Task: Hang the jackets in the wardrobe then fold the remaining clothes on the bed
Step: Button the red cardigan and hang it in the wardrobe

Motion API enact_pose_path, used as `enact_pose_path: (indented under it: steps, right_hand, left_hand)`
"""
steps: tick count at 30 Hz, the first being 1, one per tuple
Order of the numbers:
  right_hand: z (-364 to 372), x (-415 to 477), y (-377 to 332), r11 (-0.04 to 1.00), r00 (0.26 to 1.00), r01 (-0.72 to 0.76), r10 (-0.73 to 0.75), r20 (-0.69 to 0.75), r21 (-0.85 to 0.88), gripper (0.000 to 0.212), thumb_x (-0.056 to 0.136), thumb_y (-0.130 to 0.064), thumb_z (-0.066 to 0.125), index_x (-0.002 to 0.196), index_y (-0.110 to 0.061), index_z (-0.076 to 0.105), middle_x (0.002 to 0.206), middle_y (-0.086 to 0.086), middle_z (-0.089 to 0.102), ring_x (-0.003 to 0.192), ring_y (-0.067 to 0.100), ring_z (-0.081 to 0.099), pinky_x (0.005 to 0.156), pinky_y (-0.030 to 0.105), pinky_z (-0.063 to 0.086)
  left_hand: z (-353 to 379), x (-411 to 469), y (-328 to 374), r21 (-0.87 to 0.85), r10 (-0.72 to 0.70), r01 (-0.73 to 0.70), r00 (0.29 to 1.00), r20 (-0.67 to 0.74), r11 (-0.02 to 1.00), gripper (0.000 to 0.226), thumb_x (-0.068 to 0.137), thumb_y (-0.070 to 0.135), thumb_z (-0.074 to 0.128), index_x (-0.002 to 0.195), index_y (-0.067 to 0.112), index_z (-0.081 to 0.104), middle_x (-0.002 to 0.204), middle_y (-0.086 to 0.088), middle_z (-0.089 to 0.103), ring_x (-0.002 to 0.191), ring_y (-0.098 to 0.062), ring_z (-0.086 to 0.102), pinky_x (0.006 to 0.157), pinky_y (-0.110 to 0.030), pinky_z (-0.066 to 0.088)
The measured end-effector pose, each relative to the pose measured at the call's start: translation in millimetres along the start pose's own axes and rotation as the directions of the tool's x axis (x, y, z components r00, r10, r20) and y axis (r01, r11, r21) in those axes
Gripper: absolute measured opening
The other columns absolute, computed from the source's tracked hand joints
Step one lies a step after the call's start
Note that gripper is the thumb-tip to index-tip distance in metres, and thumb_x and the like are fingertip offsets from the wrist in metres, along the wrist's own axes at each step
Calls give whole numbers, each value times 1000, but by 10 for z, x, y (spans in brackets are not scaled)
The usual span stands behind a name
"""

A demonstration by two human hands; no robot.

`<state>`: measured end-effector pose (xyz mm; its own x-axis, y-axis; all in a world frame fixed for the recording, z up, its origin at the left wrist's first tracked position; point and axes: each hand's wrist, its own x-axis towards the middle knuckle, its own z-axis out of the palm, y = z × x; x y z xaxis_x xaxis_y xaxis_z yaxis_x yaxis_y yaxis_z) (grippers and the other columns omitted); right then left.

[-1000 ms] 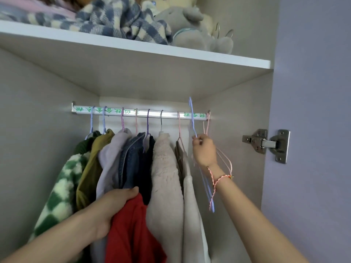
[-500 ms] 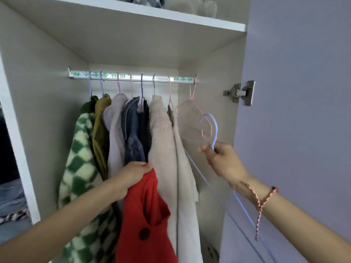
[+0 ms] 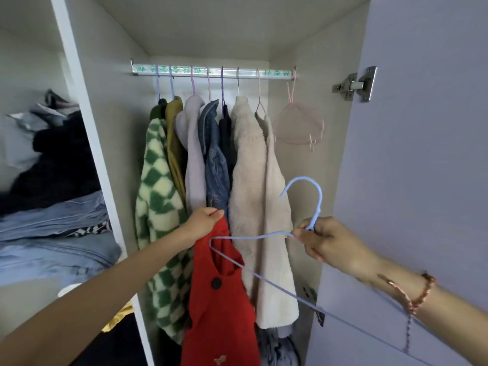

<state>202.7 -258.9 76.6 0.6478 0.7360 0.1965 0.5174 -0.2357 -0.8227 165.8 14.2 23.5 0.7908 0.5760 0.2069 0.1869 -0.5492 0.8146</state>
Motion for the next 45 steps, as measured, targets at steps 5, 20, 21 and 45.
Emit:
enact_pose_path:
  steps: [5,20,21,45]
  right_hand:
    - [533,348,207,999,999,44,-44,19,3,27,95,-8,47,68,-10,49,39,-11,37,36,2,32,49,19,28]
    - [696,606,87,919,995,104,-96,-41,381,37,81,10,53,55,-13,41,34,-10,36,31,3,29,37,14,23]
    - [713,608,61,936,990,139,-131,-45,324,34,80,10,54,57,-13,44,34,-9,39,32,4,32,40,17,26]
    - [2270,800,574,909,876,-153,-57,479,388,23,80,-21,72,103,-26,68,113,5,67,106,18,62,96,36,49]
  left_hand:
    - [-39,-219,179,97,208,-215,975,81,972,31,96,15,49,65,13,51,63,0,51,59,-1,45,64,-19,36]
    - [-396,-697,303,601,372,-485,874,313,635,79,63,90,10,83,26,51,71,13,48,75,-6,52,73,-27,43]
    - [-374,-715,241,570,358,-491,871,336,659,72,64,90,15,75,27,48,66,12,50,69,-7,55,68,-27,44]
    - [-1155,-1095,-28,19,372,-371,928,-36,928,87,68,80,52,67,-6,53,59,-3,50,55,-10,45,54,-23,38]
